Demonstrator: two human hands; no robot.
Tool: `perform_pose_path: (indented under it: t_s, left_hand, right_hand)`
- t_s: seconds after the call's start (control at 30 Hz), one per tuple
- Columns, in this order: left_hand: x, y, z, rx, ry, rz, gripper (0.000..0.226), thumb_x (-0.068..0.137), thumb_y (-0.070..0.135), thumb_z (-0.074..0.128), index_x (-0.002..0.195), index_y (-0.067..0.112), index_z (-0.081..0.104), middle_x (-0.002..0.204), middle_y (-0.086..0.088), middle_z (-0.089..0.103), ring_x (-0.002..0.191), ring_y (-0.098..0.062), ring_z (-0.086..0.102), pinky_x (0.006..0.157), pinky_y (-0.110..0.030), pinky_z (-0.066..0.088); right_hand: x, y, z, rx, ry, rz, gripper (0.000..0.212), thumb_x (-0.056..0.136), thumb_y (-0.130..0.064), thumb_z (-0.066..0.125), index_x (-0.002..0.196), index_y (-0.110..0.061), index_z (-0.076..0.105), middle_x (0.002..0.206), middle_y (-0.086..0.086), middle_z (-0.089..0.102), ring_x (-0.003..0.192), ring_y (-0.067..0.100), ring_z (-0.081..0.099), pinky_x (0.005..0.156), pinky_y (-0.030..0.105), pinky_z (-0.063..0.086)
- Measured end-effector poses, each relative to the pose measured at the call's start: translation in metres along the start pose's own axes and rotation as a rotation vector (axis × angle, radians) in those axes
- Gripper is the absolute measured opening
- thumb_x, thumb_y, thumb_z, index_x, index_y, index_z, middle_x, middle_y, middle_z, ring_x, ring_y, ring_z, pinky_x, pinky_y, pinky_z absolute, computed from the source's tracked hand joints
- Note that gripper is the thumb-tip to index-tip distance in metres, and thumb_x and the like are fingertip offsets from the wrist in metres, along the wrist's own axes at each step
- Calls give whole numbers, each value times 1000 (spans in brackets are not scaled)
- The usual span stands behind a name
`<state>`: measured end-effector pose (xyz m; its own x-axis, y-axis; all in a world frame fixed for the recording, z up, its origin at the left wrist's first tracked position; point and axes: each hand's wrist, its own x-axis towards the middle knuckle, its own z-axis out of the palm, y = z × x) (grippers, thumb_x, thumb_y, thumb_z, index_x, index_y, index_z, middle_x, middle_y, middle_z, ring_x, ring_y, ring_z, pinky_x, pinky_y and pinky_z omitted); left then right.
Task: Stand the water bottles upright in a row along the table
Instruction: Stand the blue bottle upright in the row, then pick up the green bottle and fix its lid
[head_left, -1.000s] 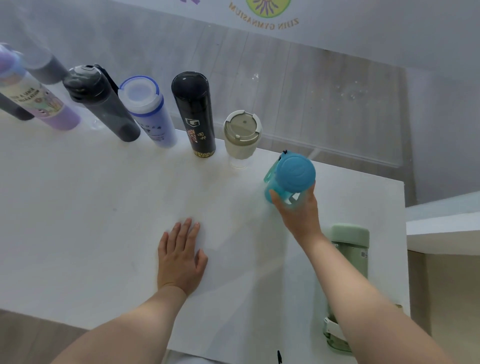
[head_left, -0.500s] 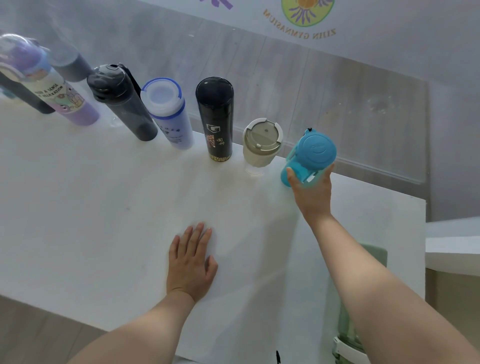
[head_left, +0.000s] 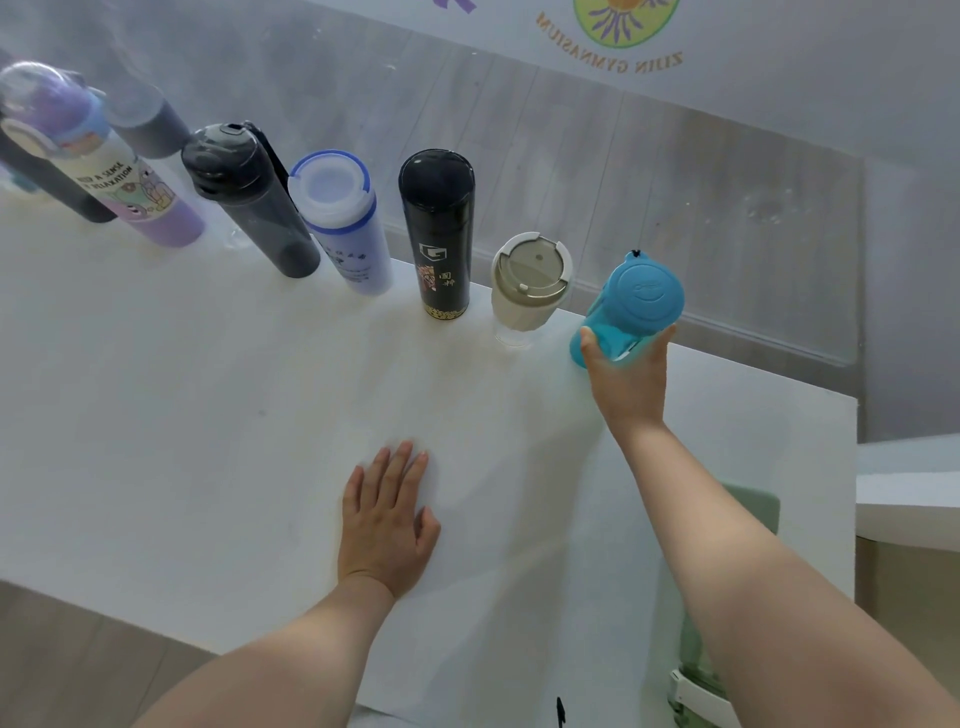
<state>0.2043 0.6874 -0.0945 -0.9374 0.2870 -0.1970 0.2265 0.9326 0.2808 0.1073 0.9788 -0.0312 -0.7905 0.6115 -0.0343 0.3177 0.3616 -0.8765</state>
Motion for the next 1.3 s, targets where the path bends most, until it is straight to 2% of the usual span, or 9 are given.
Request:
perform_pose_path:
  t_s: [0.13,0.37,0.53,0.67,0.83,0.9,1.03,1.2,1.3]
  left_hand:
    - [0,-1,0,8,4,3,64,81,34,38,143,19,41,153,-4,37,142,-22,28,115,-48,18]
    - [0,0,1,12,13,-5,66,80,35,36,144,19,37,153,-4,37,142,-23,27,117,-44,11]
    - [-1,1,1,4,7,-10,67,79,36,35,144,20,37,153,-4,37,141,-26,30,116,-44,11]
    - [-1,1,1,1,21,-5,67,79,36,35,143,19,39,152,-5,38,140,-27,31,116,-45,12]
    - [-2,0,2,6,26,-3,67,80,38,34,144,19,38,152,-5,37,141,-27,29,116,-44,10]
    - [-2,0,2,9,28,-3,67,80,38,34,144,20,37,152,-5,37,141,-27,28,116,-43,9]
    - [-2,1,3,7,29,-1,67,80,39,32,144,20,37,153,-6,36,142,-27,27,116,-41,6]
    - [-1,0,5,11,36,-1,67,81,40,32,144,19,37,153,-6,36,142,-27,26,116,-42,6]
    - [-2,1,5,6,45,-2,67,81,40,31,144,19,37,153,-6,35,143,-27,25,117,-41,4]
  right_hand:
    - [-8,5,-13,-143,-61,26,92,73,-46,76,142,-13,25,140,5,40,129,20,39,106,37,38]
    - [-70,25,-73,-295,-191,-17,68,87,-22,66,143,-23,28,142,-1,40,120,16,45,99,31,38]
    - [-111,52,-128,-471,-221,-178,53,86,3,55,135,-14,47,132,6,52,124,23,45,107,43,38]
    - [-132,68,-166,-638,-335,-359,46,82,4,51,123,-16,59,123,3,60,119,22,49,104,48,41]
    - [-151,80,-206,-865,-460,-455,60,64,13,57,114,-20,66,129,4,60,127,29,45,105,57,37]
    - [-155,81,-220,-992,-515,-447,74,60,18,58,120,-25,64,141,3,53,136,25,30,114,53,26]
    - [-162,89,-243,-1186,-776,-366,101,66,14,42,147,-45,24,162,-7,-8,143,17,-23,115,33,-19]
    - [-156,106,-241,-1431,-680,-748,101,52,8,23,143,-31,41,155,11,30,143,35,19,112,46,7]
    - [-153,109,-232,-1462,-664,-833,102,51,11,35,145,-28,40,155,14,29,141,40,20,111,50,9]
